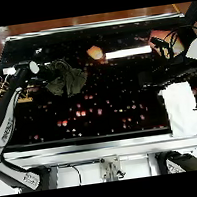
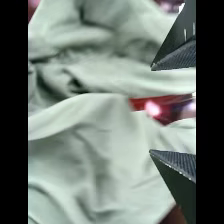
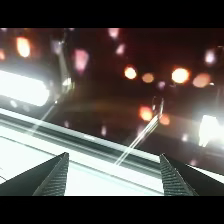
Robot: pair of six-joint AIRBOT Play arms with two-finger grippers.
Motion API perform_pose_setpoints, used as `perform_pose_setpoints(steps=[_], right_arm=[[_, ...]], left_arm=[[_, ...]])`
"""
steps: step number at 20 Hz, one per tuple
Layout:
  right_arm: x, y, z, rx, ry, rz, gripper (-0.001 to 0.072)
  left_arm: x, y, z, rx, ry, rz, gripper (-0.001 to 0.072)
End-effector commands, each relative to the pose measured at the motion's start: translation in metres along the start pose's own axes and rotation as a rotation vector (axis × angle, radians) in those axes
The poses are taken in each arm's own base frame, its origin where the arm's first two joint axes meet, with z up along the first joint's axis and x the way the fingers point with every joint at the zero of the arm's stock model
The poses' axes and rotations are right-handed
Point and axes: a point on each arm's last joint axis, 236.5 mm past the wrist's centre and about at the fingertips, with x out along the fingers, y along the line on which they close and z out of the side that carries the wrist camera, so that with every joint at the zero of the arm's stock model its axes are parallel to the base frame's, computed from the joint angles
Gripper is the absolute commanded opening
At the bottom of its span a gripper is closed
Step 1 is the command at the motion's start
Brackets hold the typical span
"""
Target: Fold the shirts.
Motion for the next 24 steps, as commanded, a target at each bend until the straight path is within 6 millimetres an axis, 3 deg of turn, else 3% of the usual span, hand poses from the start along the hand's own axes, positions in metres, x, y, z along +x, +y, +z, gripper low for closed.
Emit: perform_pose_setpoints(steps=[1, 5, 6, 7, 9, 11, 13, 15, 16, 17, 18, 20, 22, 23, 24], right_arm=[[0.0, 0.001, 0.002, -0.001, -0.007, 0.006, 0.0687], [0.0, 0.001, 0.003, -0.001, -0.013, 0.006, 0.0687], [0.0, 0.001, 0.004, -0.001, -0.018, 0.006, 0.0687], [0.0, 0.001, 0.004, -0.001, -0.018, 0.006, 0.0687], [0.0, 0.002, 0.012, 0.0, -0.05, 0.011, 0.0687], [-0.002, 0.013, 0.03, 0.004, -0.128, 0.056, 0.0687], [-0.005, 0.017, 0.045, 0.006, -0.19, 0.071, 0.0686], [-0.02, 0.024, 0.06, -0.034, -0.268, 0.081, 0.0686], [-0.037, 0.031, 0.07, -0.079, -0.328, 0.077, 0.0686], [-0.061, 0.039, 0.081, -0.122, -0.405, 0.067, 0.0686], [-0.088, 0.045, 0.091, -0.163, -0.485, 0.045, 0.0686], [-0.156, 0.053, 0.104, -0.231, -0.674, -0.04, 0.0686], [-0.226, 0.053, 0.102, -0.263, -0.843, -0.157, 0.0685], [-0.259, 0.051, 0.094, -0.256, -0.915, -0.214, 0.0685], [-0.284, 0.047, 0.085, -0.246, -0.97, -0.261, 0.0685]], left_arm=[[0.04, 0.01, -0.004, 0.061, 0.04, 0.013, 0.0602], [0.046, 0.021, 0.0, 0.096, 0.021, 0.056, 0.059], [0.045, 0.025, 0.001, 0.099, 0.018, 0.076, 0.0421], [0.044, 0.031, -0.001, 0.079, 0.029, 0.102, 0.0046], [0.033, 0.031, 0.007, 0.02, 0.012, 0.109, 0.0031], [-0.006, 0.011, 0.039, 0.047, -0.072, 0.087, 0.0031], [-0.084, -0.03, 0.088, 0.126, -0.245, 0.039, 0.003], [-0.212, -0.09, 0.134, 0.183, -0.516, -0.054, 0.003], [-0.294, -0.122, 0.148, 0.211, -0.69, -0.121, 0.0031], [-0.373, -0.147, 0.152, 0.232, -0.856, -0.191, 0.0031], [-0.449, -0.167, 0.143, 0.244, -1.008, -0.268, 0.0031], [-0.558, -0.188, 0.106, 0.228, -1.175, -0.421, 0.0031], [-0.619, -0.203, 0.064, 0.258, -1.236, -0.537, 0.0031], [-0.631, -0.214, 0.044, 0.28, -1.222, -0.592, 0.0031], [-0.63, -0.228, 0.023, 0.313, -1.171, -0.642, 0.0031]])
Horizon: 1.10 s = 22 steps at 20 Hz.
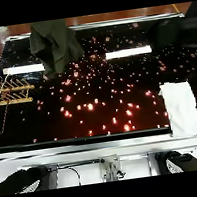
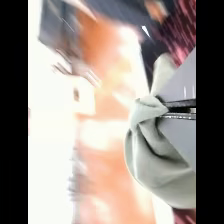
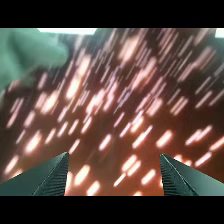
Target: Fold the shirts.
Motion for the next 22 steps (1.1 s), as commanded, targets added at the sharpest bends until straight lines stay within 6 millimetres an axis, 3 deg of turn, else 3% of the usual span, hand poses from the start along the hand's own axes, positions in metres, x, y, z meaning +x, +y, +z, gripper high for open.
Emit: perform_pose_setpoints(steps=[1, 3, 6, 10, 12, 13, 15, 17, 18, 19, 20, 22], right_arm=[[-0.091, -0.025, 0.05, -0.065, -0.219, -0.21, 0.0684], [-0.116, -0.034, 0.037, -0.075, -0.196, -0.271, 0.0685], [-0.113, -0.044, -0.014, -0.067, 0.023, -0.304, 0.0685], [-0.067, -0.045, -0.097, -0.068, 0.374, -0.235, 0.0685], [-0.03, -0.042, -0.144, -0.04, 0.507, -0.162, 0.0685], [-0.011, -0.036, -0.166, -0.015, 0.554, -0.113, 0.0685], [0.022, -0.02, -0.204, 0.05, 0.612, -0.01, 0.0685], [0.039, -0.01, -0.228, 0.093, 0.672, 0.059, 0.0685], [0.044, -0.008, -0.233, 0.095, 0.696, 0.074, 0.0685], [0.047, -0.009, -0.235, 0.09, 0.706, 0.079, 0.0686], [0.049, -0.013, -0.237, 0.084, 0.717, 0.072, 0.0685], [0.047, -0.033, -0.242, 0.093, 0.744, 0.032, 0.0685]], left_arm=[[-0.066, -0.075, 0.024, -0.043, -0.015, -0.201, 0.0031], [-0.06, -0.101, -0.043, -0.049, 0.199, -0.253, 0.0031], [-0.045, -0.114, -0.173, -0.094, 0.514, -0.232, 0.0031], [-0.048, -0.092, -0.353, -0.168, 0.796, -0.114, 0.0032], [-0.063, -0.075, -0.423, -0.287, 0.876, -0.019, 0.0032], [-0.071, -0.065, -0.445, -0.367, 0.906, 0.041, 0.0032], [-0.073, -0.058, -0.451, -0.44, 0.922, 0.076, 0.0032], [-0.06, -0.049, -0.422, -0.448, 0.854, 0.069, 0.0048], [-0.053, -0.043, -0.401, -0.441, 0.808, 0.065, 0.0175], [-0.049, -0.031, -0.378, -0.419, 0.773, 0.071, 0.0402], [-0.051, -0.016, -0.363, -0.396, 0.773, 0.097, 0.0553], [-0.075, 0.03, -0.355, -0.307, 0.886, 0.195, 0.0557]])
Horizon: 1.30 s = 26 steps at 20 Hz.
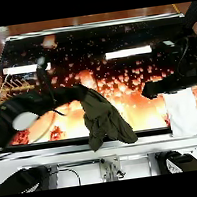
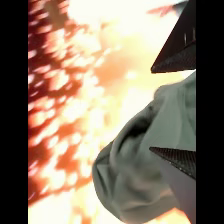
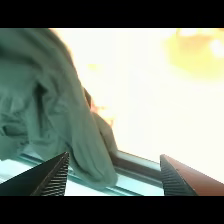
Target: Fold the shirts.
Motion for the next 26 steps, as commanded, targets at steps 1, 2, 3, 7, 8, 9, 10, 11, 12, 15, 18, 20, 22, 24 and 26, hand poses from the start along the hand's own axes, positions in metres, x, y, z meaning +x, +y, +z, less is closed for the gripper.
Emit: perform_pose_setpoints(steps=[1, 2, 3, 7, 8, 9, 10, 11, 12, 15, 18, 20, 22, 24, 26], right_arm=[[0.013, -0.027, -0.012, 0.053, 0.069, -0.02, 0.0685], [0.013, -0.042, -0.018, 0.1, 0.097, -0.028, 0.0685], [0.015, -0.051, -0.027, 0.151, 0.121, -0.009, 0.0685], [0.052, -0.046, -0.071, 0.301, 0.229, 0.147, 0.0686], [0.062, -0.04, -0.086, 0.312, 0.277, 0.177, 0.0685], [0.07, -0.034, -0.097, 0.325, 0.309, 0.209, 0.0685], [0.074, -0.031, -0.105, 0.33, 0.333, 0.226, 0.0685], [0.077, -0.029, -0.111, 0.336, 0.35, 0.237, 0.0686], [0.078, -0.028, -0.114, 0.34, 0.359, 0.239, 0.0685], [0.077, -0.026, -0.115, 0.344, 0.368, 0.247, 0.0685], [0.075, -0.022, -0.122, 0.36, 0.401, 0.257, 0.0685], [0.081, -0.022, -0.127, 0.38, 0.412, 0.257, 0.0685], [0.093, -0.021, -0.139, 0.43, 0.431, 0.259, 0.0686], [0.108, -0.013, -0.156, 0.422, 0.473, 0.261, 0.0686], [0.123, -0.003, -0.166, 0.357, 0.491, 0.24, 0.0686]], left_arm=[[-0.039, 0.069, 0.001, 0.044, 0.143, 0.196, 0.0552], [-0.047, 0.094, -0.015, 0.039, 0.231, 0.257, 0.0535], [-0.051, 0.112, -0.037, 0.032, 0.33, 0.285, 0.0535], [-0.003, 0.115, -0.103, -0.219, 0.428, 0.129, 0.0539], [0.016, 0.11, -0.115, -0.306, 0.424, 0.08, 0.054], [0.032, 0.105, -0.126, -0.363, 0.431, 0.041, 0.0558], [0.048, 0.103, -0.135, -0.397, 0.44, 0.016, 0.0558], [0.063, 0.102, -0.142, -0.419, 0.454, 0.004, 0.0558], [0.077, 0.1, -0.146, -0.449, 0.458, -0.01, 0.056], [0.107, 0.098, -0.135, -0.473, 0.397, -0.057, 0.0615], [0.116, 0.107, -0.114, -0.453, 0.297, -0.044, 0.0609], [0.12, 0.112, -0.112, -0.455, 0.28, -0.029, 0.0592], [0.124, 0.116, -0.116, -0.457, 0.291, -0.018, 0.0352], [0.124, 0.122, -0.113, -0.467, 0.278, -0.009, 0.0324], [0.122, 0.128, -0.108, -0.471, 0.27, -0.005, 0.0113]])
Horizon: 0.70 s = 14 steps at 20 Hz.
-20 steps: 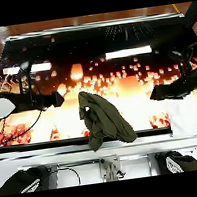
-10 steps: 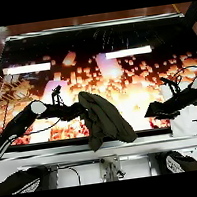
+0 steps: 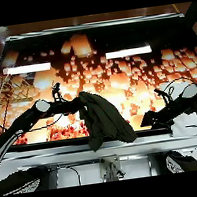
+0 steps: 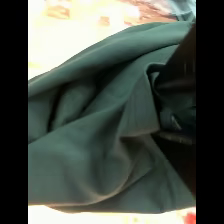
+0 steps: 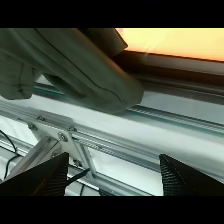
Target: Fold the shirts.
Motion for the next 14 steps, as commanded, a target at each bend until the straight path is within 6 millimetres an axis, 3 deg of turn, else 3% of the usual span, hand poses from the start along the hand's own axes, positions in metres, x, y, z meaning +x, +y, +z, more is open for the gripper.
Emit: perform_pose_setpoints(steps=[1, 4, 7, 10, 14], right_arm=[[0.03, 0.001, -0.001, -0.043, 0.004, -0.046, 0.0686], [0.039, 0.007, 0.018, -0.015, -0.064, -0.07, 0.0686], [0.065, 0.017, 0.01, -0.036, 0.038, -0.063, 0.0686], [0.089, 0.005, 0.012, -0.091, 0.089, -0.141, 0.0686], [0.105, -0.003, 0.016, -0.044, 0.121, -0.144, 0.0685]], left_arm=[[-0.002, 0.003, 0.009, 0.026, -0.018, 0.0, 0.0034], [-0.006, -0.006, 0.003, 0.116, 0.025, -0.02, 0.0033], [-0.012, -0.017, 0.003, 0.195, 0.035, -0.043, 0.0033], [-0.023, -0.033, 0.011, 0.251, -0.001, -0.07, 0.0033], [-0.041, -0.057, 0.015, 0.336, -0.02, -0.114, 0.0033]])
